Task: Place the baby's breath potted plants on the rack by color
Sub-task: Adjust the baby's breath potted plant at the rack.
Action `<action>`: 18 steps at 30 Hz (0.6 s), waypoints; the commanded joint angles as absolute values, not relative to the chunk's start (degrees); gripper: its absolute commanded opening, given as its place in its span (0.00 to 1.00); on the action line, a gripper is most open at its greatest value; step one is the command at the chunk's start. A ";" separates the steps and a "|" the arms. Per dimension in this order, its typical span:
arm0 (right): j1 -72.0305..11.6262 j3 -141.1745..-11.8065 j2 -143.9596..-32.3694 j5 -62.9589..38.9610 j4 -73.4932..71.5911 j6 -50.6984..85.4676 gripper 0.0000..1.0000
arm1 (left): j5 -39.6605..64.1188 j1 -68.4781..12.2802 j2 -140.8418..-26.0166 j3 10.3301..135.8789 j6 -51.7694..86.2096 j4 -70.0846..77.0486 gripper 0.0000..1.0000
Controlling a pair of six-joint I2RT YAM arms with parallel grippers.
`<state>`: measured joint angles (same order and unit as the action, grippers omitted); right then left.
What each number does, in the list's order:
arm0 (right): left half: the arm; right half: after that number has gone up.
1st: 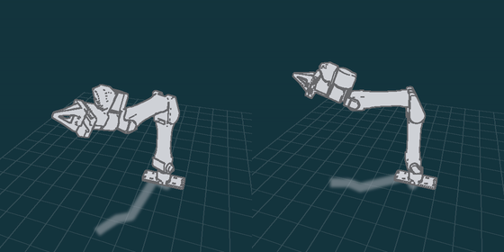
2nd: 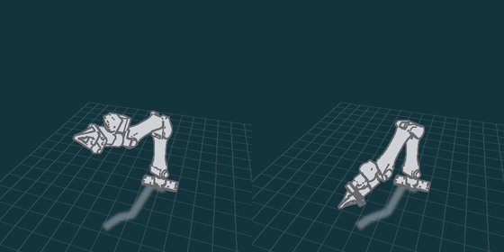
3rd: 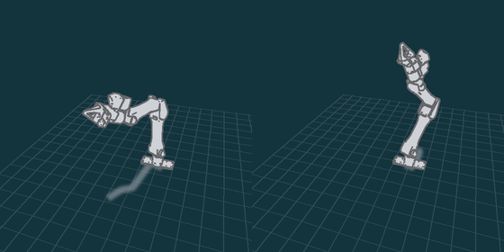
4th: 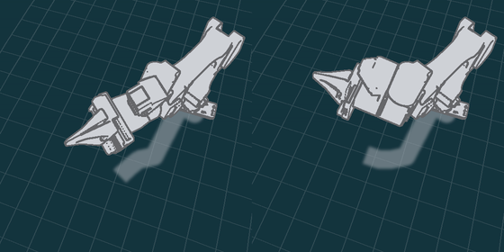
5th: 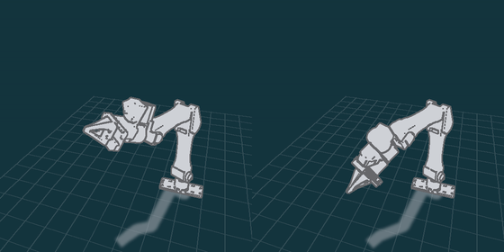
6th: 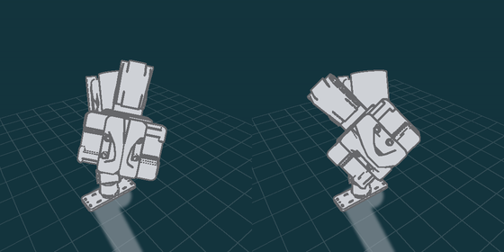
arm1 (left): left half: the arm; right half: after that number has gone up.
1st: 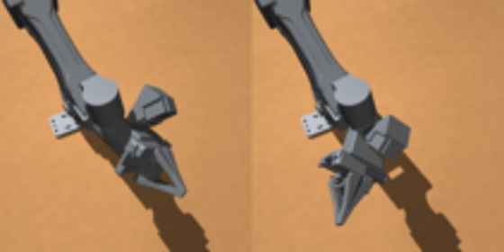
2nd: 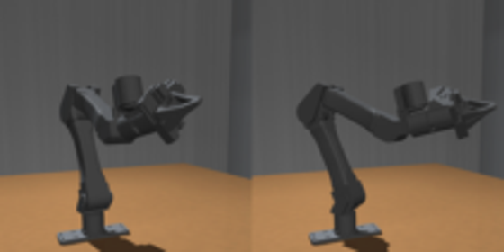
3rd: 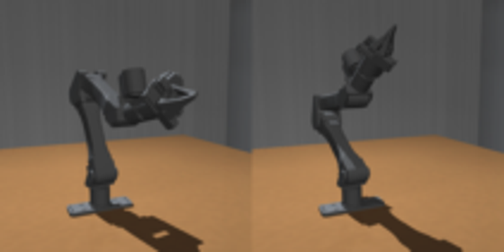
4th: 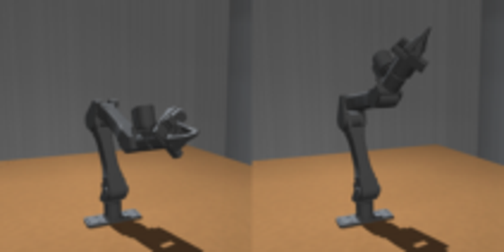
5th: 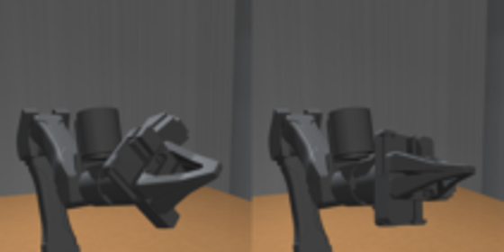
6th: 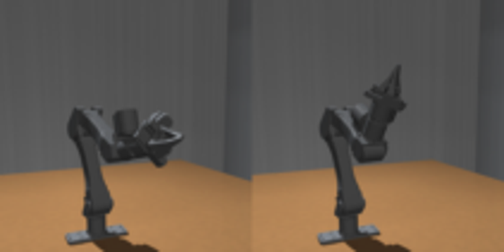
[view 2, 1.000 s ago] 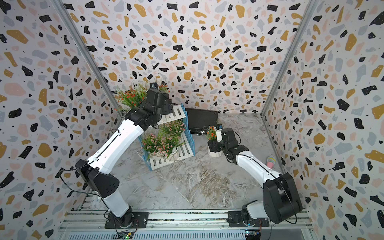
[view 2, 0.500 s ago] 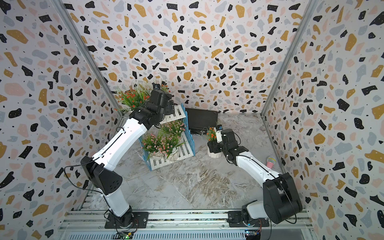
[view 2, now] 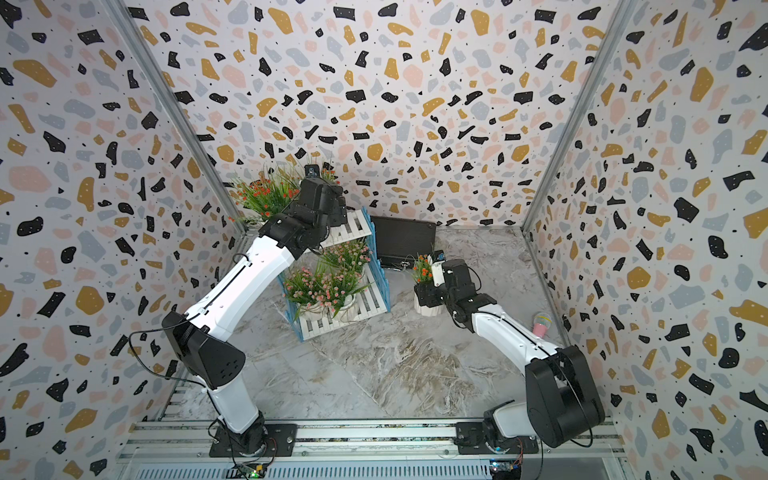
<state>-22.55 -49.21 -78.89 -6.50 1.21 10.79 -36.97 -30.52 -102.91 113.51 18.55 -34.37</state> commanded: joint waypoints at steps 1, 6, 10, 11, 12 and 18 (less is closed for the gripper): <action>-22.41 -49.70 -77.81 -7.12 -2.21 11.55 0.83 | -37.23 -30.17 -103.47 113.69 17.90 -32.59 0.93; -22.39 -49.61 -77.78 -7.03 -2.20 11.45 0.83 | -37.09 -30.19 -103.63 112.85 18.12 -32.61 0.94; -22.36 -49.66 -77.78 -6.93 -2.19 11.29 0.83 | -37.13 -30.22 -103.96 112.93 18.15 -32.39 0.95; -22.41 -49.67 -77.90 -6.94 -2.20 11.24 0.83 | -37.17 -30.15 -104.27 113.28 18.10 -32.50 0.95; -22.41 -49.74 -77.96 -6.94 -2.14 11.25 0.83 | -37.16 -30.16 -104.43 113.46 18.04 -32.60 0.95; -22.37 -49.85 -78.13 -6.86 -2.03 11.02 0.83 | -37.09 -30.15 -104.86 113.73 17.91 -32.56 0.91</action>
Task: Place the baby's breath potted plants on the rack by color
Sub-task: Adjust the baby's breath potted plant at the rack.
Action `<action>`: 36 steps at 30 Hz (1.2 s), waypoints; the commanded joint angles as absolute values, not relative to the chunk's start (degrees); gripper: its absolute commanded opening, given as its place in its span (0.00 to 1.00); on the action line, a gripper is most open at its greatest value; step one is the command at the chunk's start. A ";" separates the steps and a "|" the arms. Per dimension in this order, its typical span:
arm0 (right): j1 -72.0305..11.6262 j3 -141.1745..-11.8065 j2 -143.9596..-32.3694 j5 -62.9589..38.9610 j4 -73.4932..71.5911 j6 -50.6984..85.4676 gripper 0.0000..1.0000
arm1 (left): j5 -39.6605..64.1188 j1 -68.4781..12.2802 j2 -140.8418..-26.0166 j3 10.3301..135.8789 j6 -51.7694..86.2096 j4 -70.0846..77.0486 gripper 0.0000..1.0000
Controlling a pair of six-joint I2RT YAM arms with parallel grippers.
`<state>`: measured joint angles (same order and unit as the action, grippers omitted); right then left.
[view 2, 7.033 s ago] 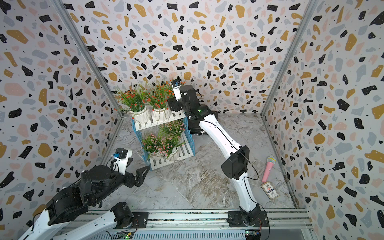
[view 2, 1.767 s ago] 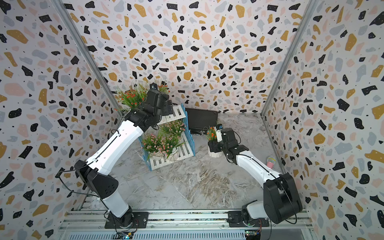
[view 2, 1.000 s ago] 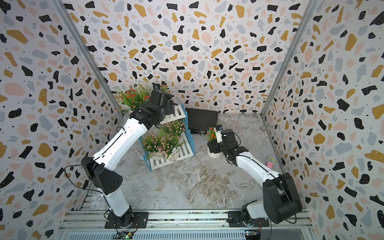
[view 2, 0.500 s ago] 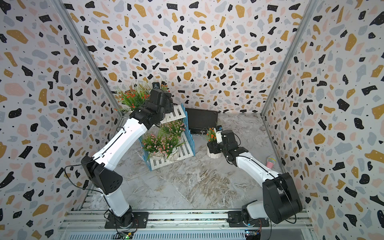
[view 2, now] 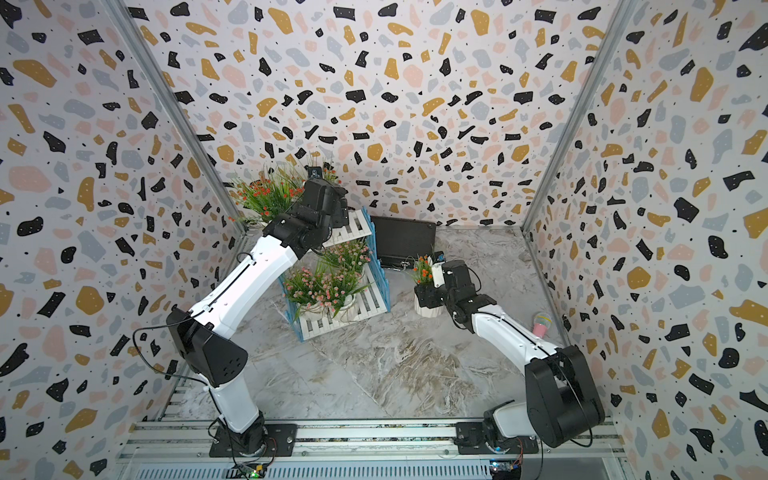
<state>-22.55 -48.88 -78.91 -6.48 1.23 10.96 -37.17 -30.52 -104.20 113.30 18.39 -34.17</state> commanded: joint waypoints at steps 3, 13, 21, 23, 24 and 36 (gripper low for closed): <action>-22.41 -50.03 -78.45 -6.94 -2.03 11.06 0.83 | -37.09 -30.20 -104.79 113.48 17.89 -32.54 0.89; -22.37 -50.14 -78.64 -7.03 -2.09 11.14 0.83 | -38.23 -30.15 -102.67 112.55 16.78 -30.92 0.86; -22.41 -50.04 -78.76 -6.94 -2.16 11.24 0.83 | -38.93 -30.20 -102.22 112.94 15.04 -30.48 0.84; -22.41 -50.01 -78.76 -6.94 -2.19 11.25 0.83 | -39.01 -30.15 -102.15 113.03 14.81 -30.50 0.84; -22.37 -50.05 -78.85 -6.94 -2.14 11.20 0.83 | -39.02 -30.15 -102.05 113.03 14.74 -30.49 0.84; -22.39 -49.84 -79.24 -7.12 -2.64 11.55 0.83 | -39.98 -30.20 -101.43 113.60 12.96 -30.31 0.84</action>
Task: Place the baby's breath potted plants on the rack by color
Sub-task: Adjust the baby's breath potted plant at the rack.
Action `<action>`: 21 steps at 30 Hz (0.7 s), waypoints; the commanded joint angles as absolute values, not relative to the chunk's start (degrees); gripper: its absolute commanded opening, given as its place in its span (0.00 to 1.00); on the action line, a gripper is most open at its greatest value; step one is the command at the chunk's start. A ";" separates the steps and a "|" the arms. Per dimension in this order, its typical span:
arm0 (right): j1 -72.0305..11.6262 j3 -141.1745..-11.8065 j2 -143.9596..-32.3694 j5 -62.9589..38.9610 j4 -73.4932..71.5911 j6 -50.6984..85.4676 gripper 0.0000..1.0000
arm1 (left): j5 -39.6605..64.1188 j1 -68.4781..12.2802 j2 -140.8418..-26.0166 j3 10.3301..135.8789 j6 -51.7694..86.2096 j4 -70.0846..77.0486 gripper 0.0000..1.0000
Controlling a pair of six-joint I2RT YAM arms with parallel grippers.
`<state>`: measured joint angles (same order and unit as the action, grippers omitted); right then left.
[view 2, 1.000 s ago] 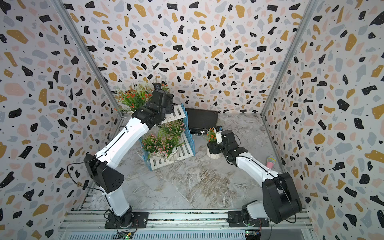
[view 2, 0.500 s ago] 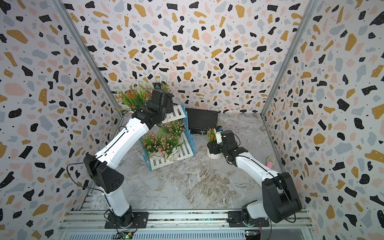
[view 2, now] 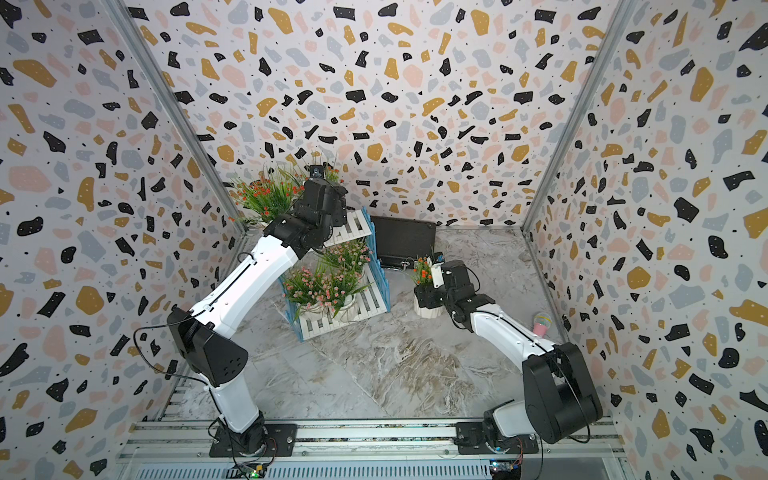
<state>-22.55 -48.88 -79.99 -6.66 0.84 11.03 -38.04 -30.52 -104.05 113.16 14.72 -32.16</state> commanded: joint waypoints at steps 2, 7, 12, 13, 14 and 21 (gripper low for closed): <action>-22.41 -49.76 -79.23 -7.14 -2.64 11.55 0.83 | -40.14 -30.20 -101.19 113.39 12.95 -30.15 0.83; -22.37 -49.74 -79.37 -7.29 -2.85 11.73 0.83 | -40.21 -30.20 -100.62 112.61 12.89 -29.62 0.83; -22.41 -49.58 -79.37 -7.45 -2.99 11.87 0.83 | -40.49 -30.15 -99.95 111.74 12.91 -29.31 0.83; -22.39 -49.57 -79.45 -7.42 -2.99 11.89 0.83 | -40.58 -30.15 -99.80 111.55 12.84 -29.21 0.83; -22.41 -49.58 -79.45 -7.54 -3.03 11.90 0.83 | -40.69 -30.21 -99.67 111.45 12.69 -29.14 0.84; -22.37 -49.40 -79.70 -7.73 -3.36 12.15 0.83 | -41.28 -30.15 -99.32 110.58 12.48 -28.92 0.84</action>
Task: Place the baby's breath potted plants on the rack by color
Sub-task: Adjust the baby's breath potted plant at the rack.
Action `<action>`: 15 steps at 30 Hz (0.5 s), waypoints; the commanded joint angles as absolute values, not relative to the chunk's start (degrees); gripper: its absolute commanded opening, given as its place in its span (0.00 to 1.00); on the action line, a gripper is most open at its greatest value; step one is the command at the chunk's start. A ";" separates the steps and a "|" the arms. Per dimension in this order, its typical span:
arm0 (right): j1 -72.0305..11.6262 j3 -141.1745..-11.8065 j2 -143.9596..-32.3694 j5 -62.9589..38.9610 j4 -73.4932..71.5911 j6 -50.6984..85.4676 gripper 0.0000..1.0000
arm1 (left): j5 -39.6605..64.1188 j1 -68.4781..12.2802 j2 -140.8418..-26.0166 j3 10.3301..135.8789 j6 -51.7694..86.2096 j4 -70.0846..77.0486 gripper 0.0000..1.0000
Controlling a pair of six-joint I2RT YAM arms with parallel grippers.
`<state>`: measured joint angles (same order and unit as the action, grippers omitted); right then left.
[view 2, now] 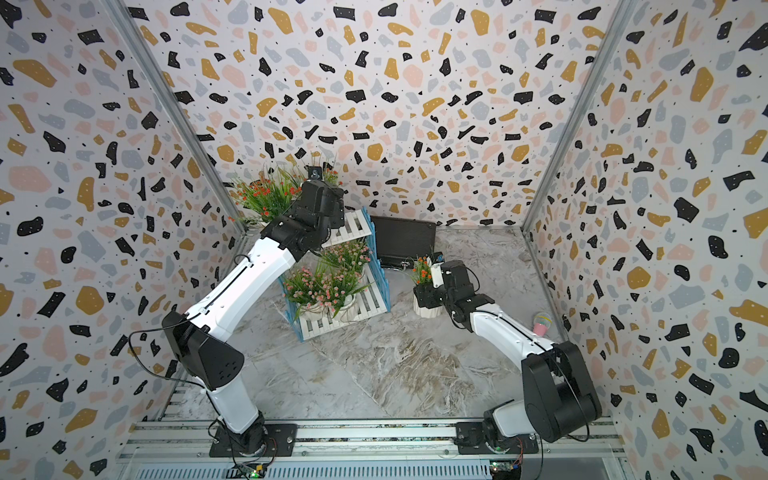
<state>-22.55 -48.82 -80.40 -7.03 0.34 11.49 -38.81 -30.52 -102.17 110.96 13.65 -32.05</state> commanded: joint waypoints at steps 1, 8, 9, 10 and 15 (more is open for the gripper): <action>-22.41 -49.36 -79.63 -7.73 -3.36 12.18 0.83 | -41.39 -30.15 -99.23 110.41 12.39 -28.92 0.84; -22.41 -49.30 -79.74 -7.82 -3.46 12.30 0.83 | -41.75 -30.17 -98.81 108.95 12.35 -28.48 0.85; -22.41 -49.22 -79.74 -7.80 -3.46 12.26 0.83 | -41.78 -30.19 -98.75 108.75 12.45 -28.39 0.86; -22.41 -49.22 -79.70 -7.74 -3.49 12.16 0.83 | -41.76 -30.20 -98.70 108.54 12.44 -28.26 0.87; -22.41 -49.28 -79.56 -7.64 -3.30 11.96 0.83 | -42.06 -30.15 -98.64 107.90 12.73 -28.33 0.91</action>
<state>-22.55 -48.56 -80.64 -7.11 -0.03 11.60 -40.71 -30.52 -100.77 108.75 13.08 -30.55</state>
